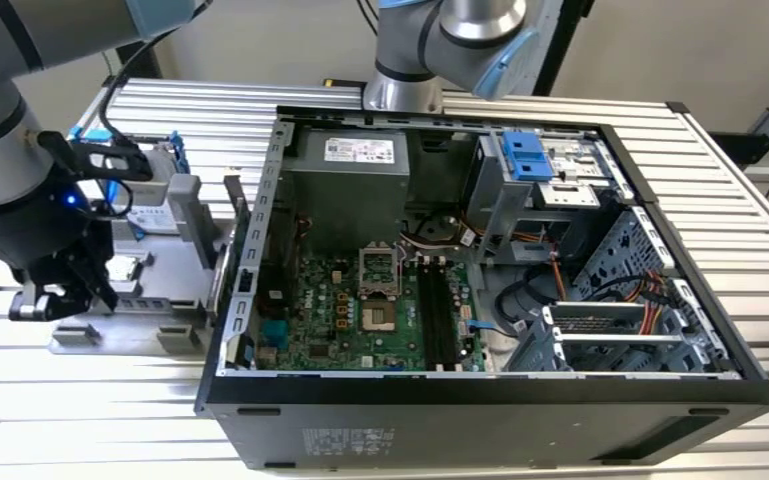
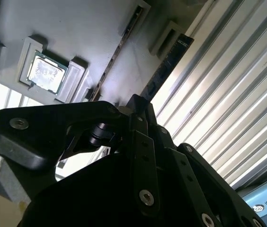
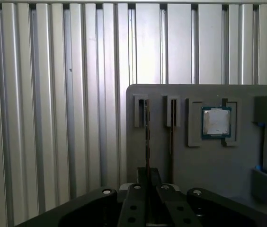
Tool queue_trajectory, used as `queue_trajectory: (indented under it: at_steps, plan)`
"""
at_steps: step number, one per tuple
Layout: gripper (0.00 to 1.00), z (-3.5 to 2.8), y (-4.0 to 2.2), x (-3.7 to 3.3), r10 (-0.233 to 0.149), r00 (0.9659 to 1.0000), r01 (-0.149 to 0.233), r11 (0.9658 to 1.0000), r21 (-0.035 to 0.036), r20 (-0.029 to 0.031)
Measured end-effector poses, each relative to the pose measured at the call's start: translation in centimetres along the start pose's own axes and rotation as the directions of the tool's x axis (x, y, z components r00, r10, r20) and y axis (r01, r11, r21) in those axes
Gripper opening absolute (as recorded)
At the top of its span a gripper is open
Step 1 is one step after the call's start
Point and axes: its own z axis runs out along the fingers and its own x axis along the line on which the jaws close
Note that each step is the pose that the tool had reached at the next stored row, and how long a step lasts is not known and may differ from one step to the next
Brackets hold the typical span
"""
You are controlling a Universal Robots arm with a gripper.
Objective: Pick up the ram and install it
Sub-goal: 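Pick up the ram and move it above insertion slot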
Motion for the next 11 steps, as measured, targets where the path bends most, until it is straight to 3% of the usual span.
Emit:
queue_trajectory:
  at_steps: [11]
  plan:
    - [0.0,-0.71,0.01,-0.03,0.0,1.0,0.0,1.0,0.0001,0.0001]
